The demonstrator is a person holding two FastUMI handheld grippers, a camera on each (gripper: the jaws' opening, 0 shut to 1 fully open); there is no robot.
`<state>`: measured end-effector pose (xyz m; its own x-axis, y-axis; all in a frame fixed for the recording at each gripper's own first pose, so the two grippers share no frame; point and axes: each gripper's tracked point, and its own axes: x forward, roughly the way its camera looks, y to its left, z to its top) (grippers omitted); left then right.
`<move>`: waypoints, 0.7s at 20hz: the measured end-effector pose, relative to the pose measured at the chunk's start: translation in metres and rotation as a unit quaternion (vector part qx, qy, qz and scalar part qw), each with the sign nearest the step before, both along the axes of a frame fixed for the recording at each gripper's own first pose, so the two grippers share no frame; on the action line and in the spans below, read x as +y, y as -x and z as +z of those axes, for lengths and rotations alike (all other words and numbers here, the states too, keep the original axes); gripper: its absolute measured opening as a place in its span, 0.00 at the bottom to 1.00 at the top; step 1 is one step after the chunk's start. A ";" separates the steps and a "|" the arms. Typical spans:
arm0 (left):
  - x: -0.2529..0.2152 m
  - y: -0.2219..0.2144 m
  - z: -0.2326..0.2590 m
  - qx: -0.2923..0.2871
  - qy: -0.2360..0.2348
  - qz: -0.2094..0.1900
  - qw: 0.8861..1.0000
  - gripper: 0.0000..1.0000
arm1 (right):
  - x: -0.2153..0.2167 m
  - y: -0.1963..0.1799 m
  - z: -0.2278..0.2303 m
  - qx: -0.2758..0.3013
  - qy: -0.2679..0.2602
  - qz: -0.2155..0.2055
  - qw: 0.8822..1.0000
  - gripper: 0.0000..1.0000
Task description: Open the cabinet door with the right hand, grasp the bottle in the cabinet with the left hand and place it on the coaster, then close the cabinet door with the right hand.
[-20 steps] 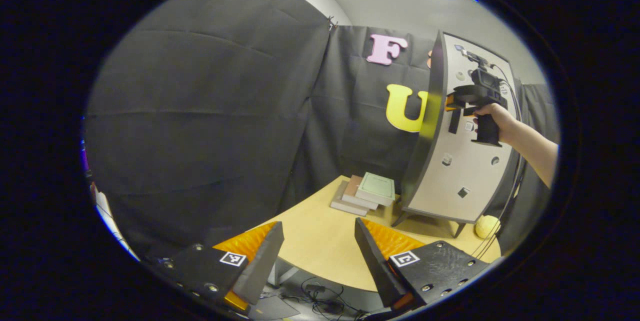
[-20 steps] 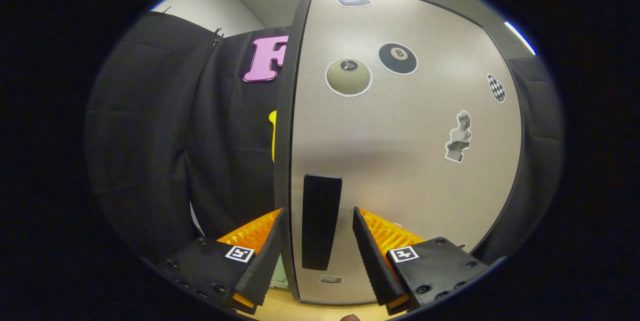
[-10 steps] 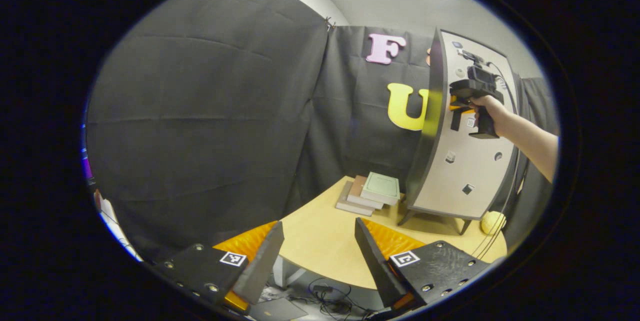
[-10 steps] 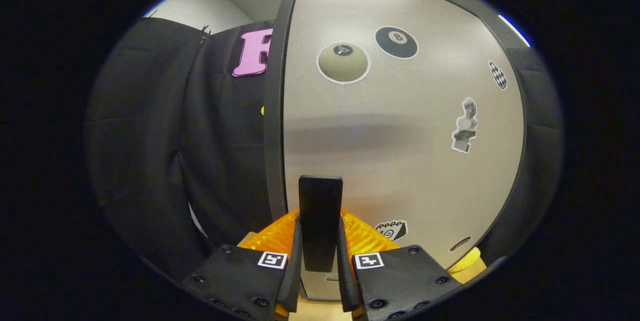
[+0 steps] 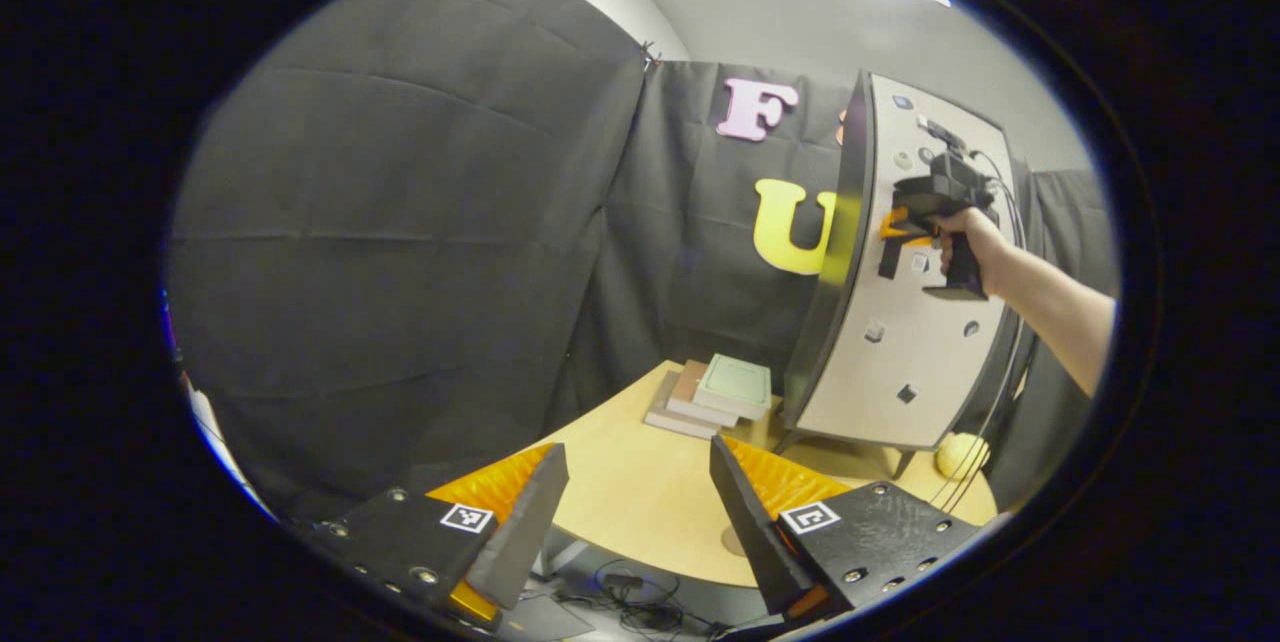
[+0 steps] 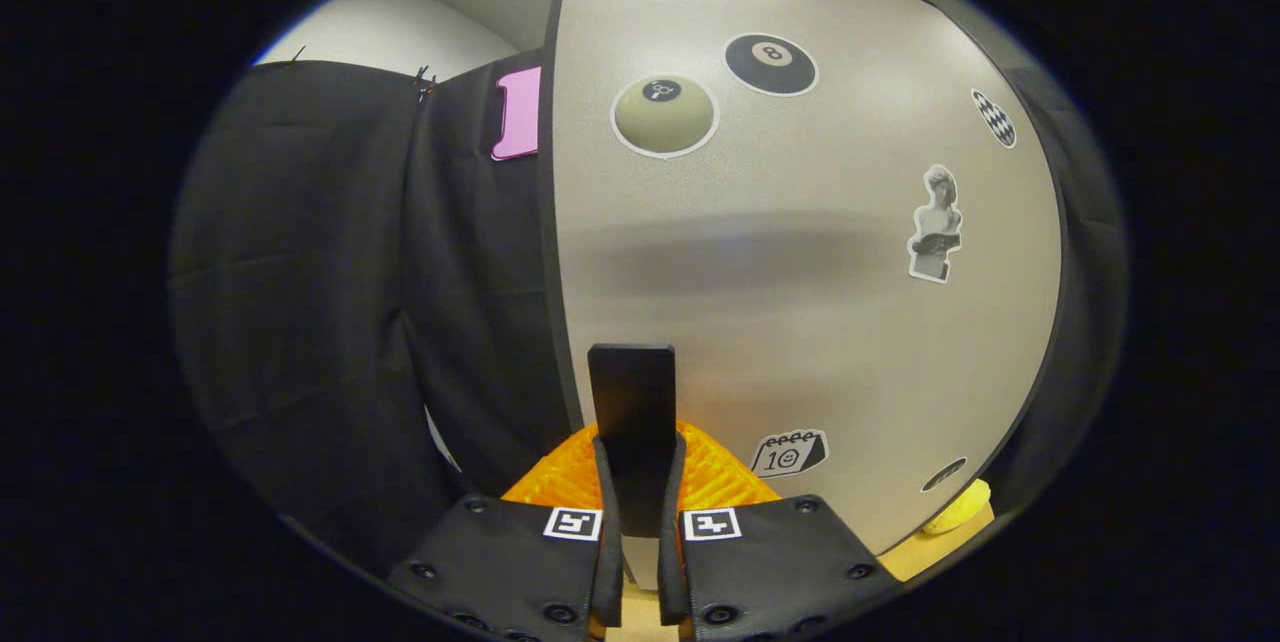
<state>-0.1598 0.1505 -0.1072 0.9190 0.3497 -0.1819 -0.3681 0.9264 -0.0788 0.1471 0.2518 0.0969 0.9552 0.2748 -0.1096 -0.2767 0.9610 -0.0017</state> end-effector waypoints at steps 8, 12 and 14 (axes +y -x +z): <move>-0.028 -0.012 0.015 0.008 -0.019 -0.033 0.999 0.87 | -0.009 0.021 0.000 -0.014 0.012 0.087 0.996 0.16; -0.050 -0.040 0.023 0.010 -0.042 -0.069 0.997 0.88 | -0.018 0.027 0.000 -0.016 0.004 0.109 0.994 0.16; -0.062 -0.053 0.023 0.011 -0.044 -0.085 0.995 0.86 | -0.022 0.029 0.000 -0.016 0.003 0.112 0.994 0.16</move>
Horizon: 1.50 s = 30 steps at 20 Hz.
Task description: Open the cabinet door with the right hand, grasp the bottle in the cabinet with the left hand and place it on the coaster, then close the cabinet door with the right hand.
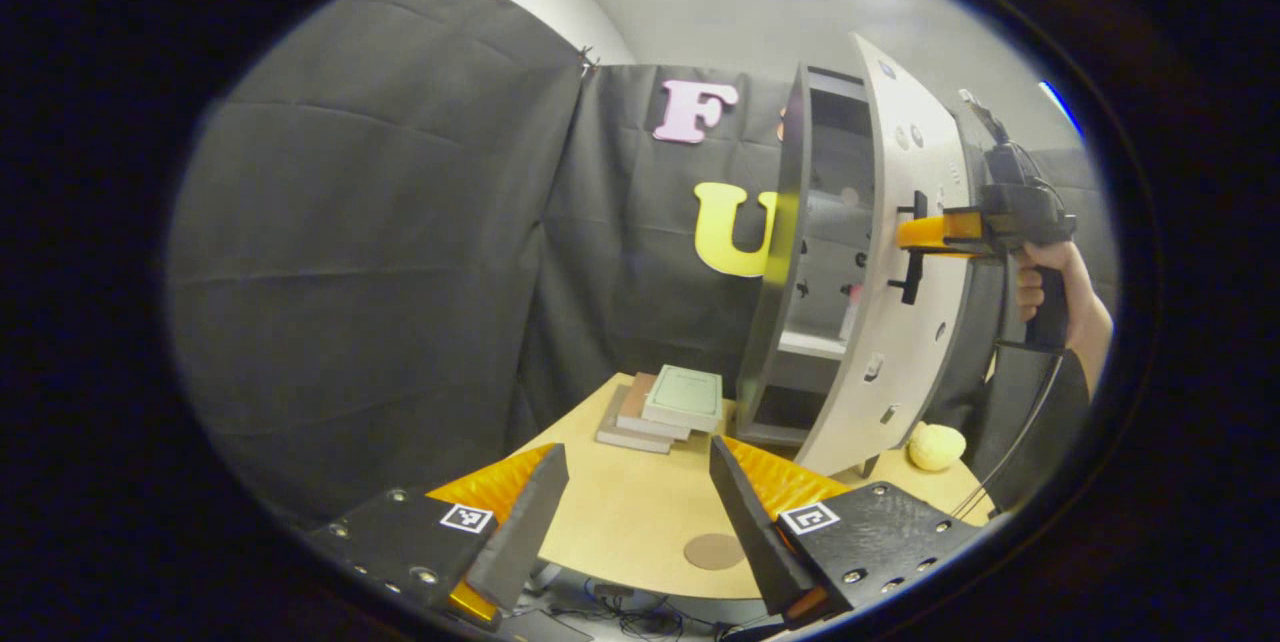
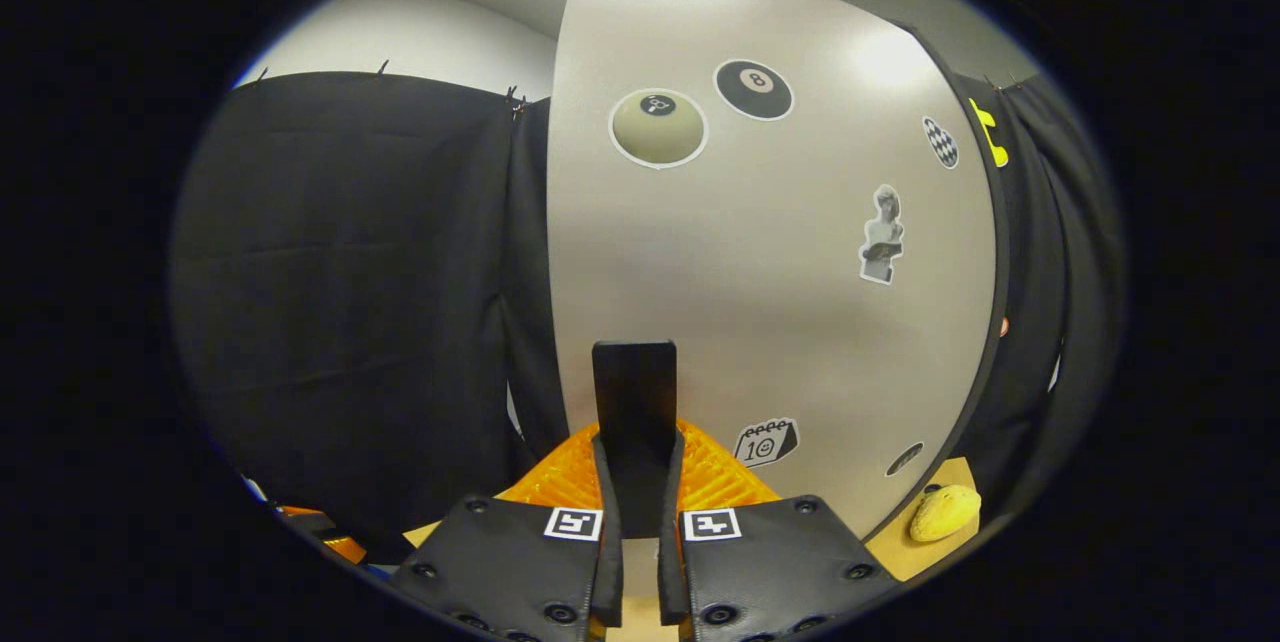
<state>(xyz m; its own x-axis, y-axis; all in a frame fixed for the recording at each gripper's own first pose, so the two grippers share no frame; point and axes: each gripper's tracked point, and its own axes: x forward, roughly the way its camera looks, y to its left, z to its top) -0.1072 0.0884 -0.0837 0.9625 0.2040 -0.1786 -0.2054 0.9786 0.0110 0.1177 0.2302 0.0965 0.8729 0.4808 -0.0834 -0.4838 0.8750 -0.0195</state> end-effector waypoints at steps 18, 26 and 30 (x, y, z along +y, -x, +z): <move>-0.089 -0.089 -0.006 0.009 0.003 -0.134 0.991 0.87 | -0.074 0.027 0.006 0.020 -0.049 -0.099 0.994 0.15; -0.126 -0.110 -0.021 0.017 0.003 -0.177 0.984 0.88 | -0.119 0.036 0.009 0.016 -0.065 -0.186 0.980 0.08; -0.139 -0.118 -0.023 0.015 0.011 -0.188 0.982 0.90 | -0.132 0.031 0.008 0.011 -0.065 -0.221 0.973 0.04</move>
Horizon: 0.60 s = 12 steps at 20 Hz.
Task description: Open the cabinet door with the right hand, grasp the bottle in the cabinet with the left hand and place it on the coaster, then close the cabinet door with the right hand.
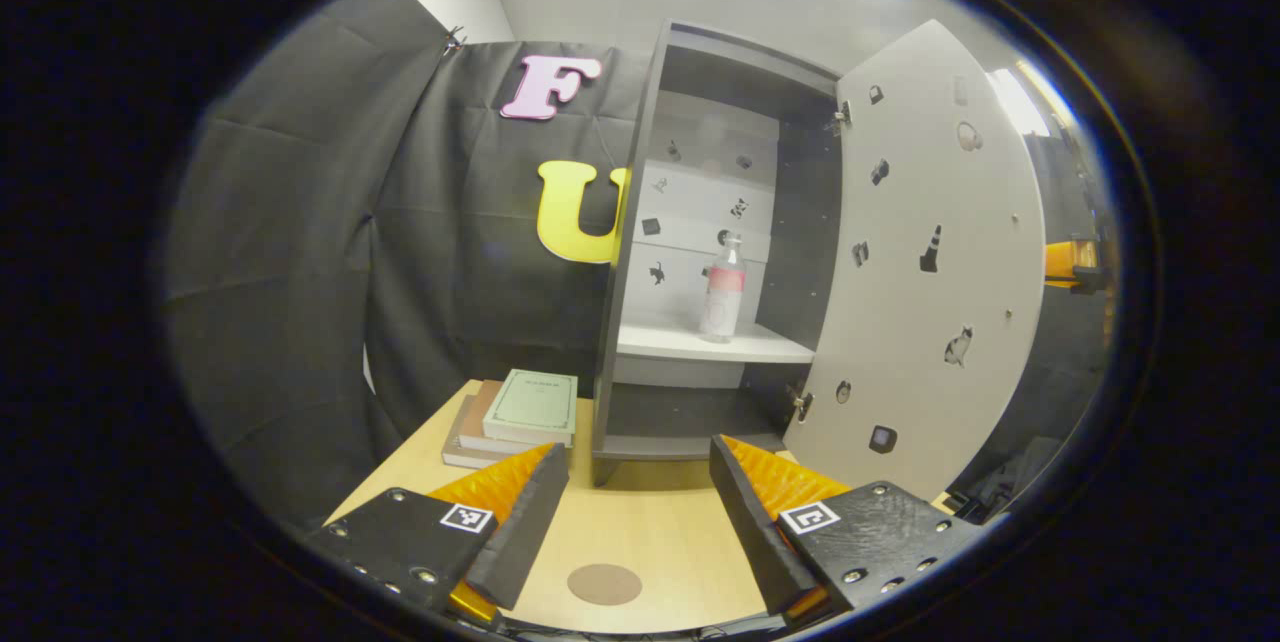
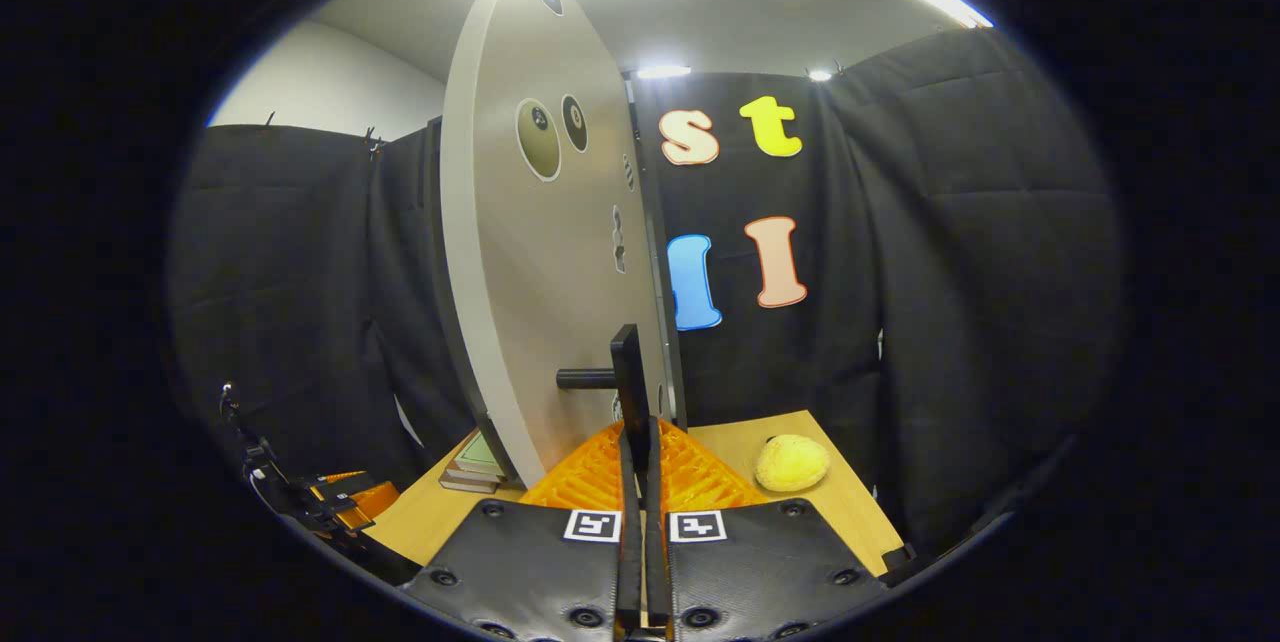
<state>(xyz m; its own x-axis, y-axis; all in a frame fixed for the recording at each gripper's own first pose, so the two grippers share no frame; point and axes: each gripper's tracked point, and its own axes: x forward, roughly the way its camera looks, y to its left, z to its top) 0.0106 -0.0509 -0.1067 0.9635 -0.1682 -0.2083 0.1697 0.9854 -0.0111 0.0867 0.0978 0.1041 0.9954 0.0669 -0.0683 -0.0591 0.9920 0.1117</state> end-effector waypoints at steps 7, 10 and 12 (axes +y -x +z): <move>-0.007 -0.023 -0.002 0.005 0.006 -0.016 1.000 0.88 | -0.014 0.003 0.001 -0.002 -0.027 -0.037 0.999 0.02; -0.009 -0.040 -0.006 0.012 0.015 -0.021 1.000 0.87 | -0.017 0.002 0.002 0.000 -0.023 -0.040 0.999 0.04; -0.009 -0.053 -0.004 0.013 0.017 -0.024 0.999 0.88 | -0.017 0.009 -0.001 0.005 -0.027 -0.038 0.999 0.04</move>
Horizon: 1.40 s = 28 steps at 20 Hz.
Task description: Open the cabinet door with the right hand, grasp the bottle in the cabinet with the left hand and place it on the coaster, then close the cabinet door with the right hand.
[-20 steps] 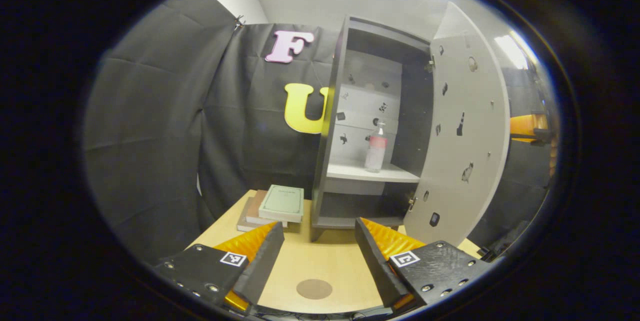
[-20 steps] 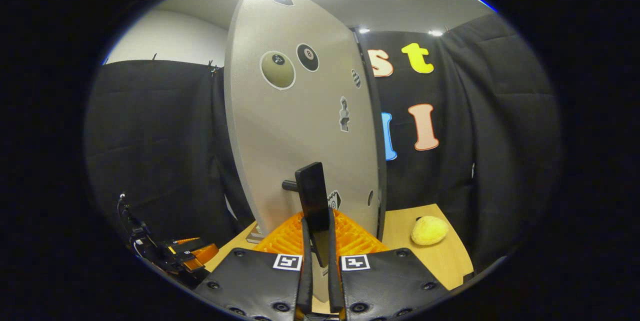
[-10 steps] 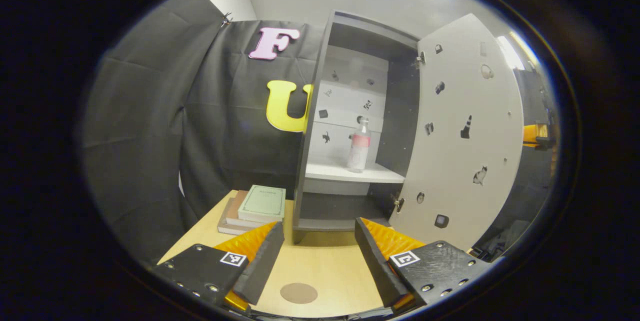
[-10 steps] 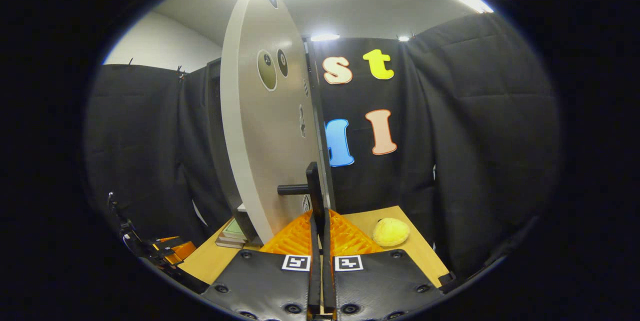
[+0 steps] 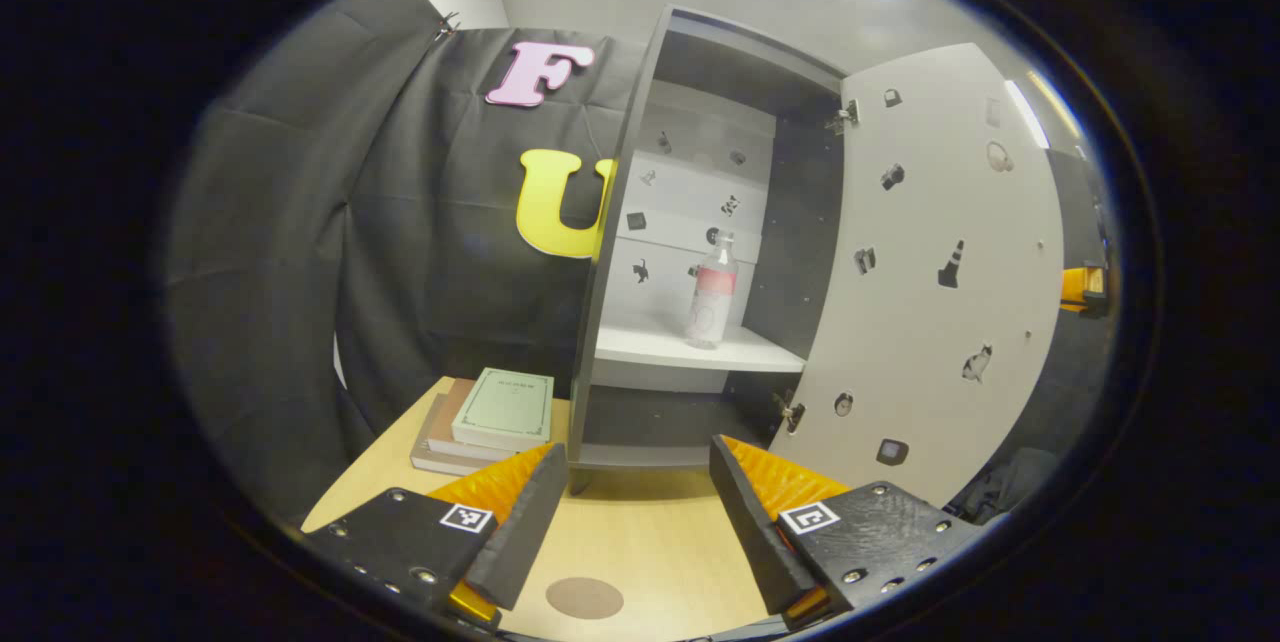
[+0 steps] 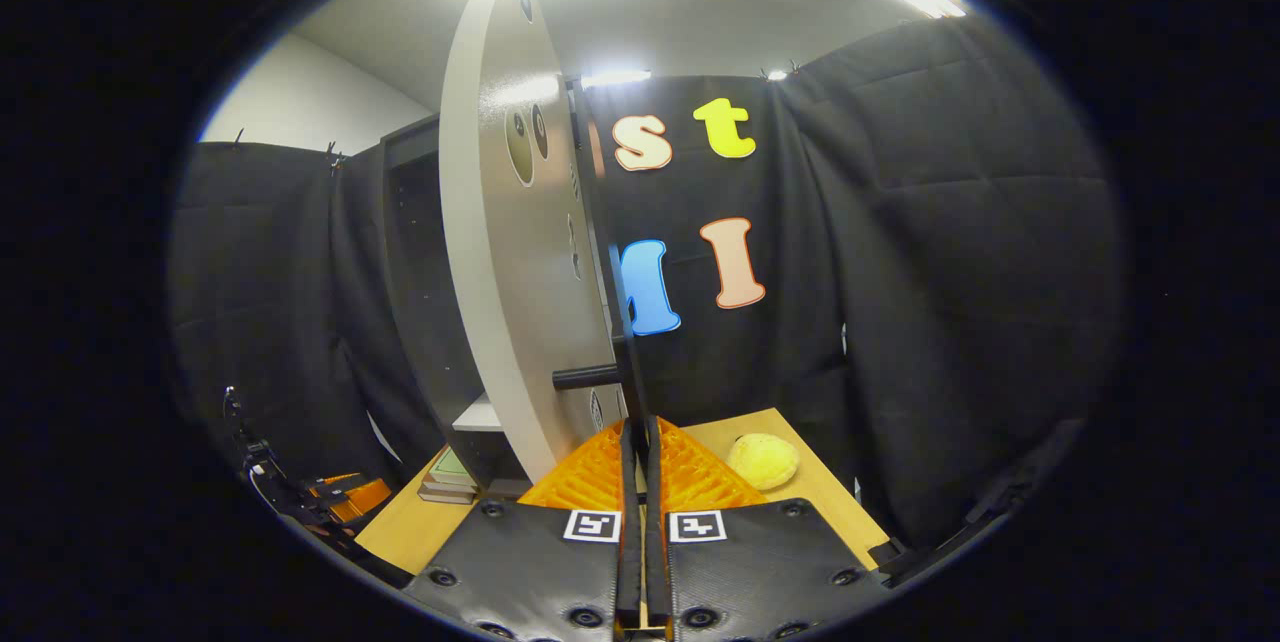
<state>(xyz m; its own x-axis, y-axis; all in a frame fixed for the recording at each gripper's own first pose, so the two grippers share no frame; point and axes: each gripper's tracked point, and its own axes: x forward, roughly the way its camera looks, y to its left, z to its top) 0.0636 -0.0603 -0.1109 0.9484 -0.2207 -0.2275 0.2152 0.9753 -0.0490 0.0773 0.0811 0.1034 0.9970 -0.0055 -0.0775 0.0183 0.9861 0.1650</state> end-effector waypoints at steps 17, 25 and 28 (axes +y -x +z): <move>-0.101 -0.170 0.076 -0.050 -0.012 -0.052 0.997 0.88 | -0.109 -0.037 -0.008 0.011 -0.002 -0.141 0.990 0.22; -0.164 -0.275 0.088 -0.059 -0.010 -0.082 0.995 0.88 | -0.131 -0.107 -0.022 0.006 -0.042 -0.126 0.991 0.89; -0.177 -0.307 0.081 -0.057 -0.016 -0.088 0.994 0.88 | -0.140 -0.118 -0.022 0.000 -0.040 -0.133 0.990 0.88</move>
